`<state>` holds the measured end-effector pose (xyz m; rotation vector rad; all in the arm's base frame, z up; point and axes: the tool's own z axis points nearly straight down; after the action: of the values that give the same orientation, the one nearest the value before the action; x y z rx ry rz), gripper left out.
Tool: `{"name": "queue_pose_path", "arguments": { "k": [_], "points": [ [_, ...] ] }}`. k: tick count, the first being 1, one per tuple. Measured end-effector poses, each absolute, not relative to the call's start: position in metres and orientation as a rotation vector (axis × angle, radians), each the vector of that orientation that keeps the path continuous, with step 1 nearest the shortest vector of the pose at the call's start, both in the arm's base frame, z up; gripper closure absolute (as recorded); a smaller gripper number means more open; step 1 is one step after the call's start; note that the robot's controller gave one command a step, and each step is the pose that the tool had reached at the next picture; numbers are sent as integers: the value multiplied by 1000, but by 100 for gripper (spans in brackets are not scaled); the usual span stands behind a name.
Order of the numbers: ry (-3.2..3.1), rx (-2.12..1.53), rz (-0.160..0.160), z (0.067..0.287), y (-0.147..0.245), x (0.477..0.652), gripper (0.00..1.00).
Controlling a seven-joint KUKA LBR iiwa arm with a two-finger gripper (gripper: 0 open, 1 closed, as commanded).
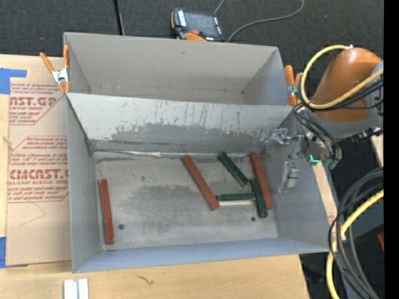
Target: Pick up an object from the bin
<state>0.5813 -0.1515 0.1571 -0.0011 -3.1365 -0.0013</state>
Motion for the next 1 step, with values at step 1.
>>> {"name": "queue_pose_path", "arguments": {
  "k": [1],
  "points": [
    [-3131, 229, -7, 67, -71, 552, 0]
  ]
}}
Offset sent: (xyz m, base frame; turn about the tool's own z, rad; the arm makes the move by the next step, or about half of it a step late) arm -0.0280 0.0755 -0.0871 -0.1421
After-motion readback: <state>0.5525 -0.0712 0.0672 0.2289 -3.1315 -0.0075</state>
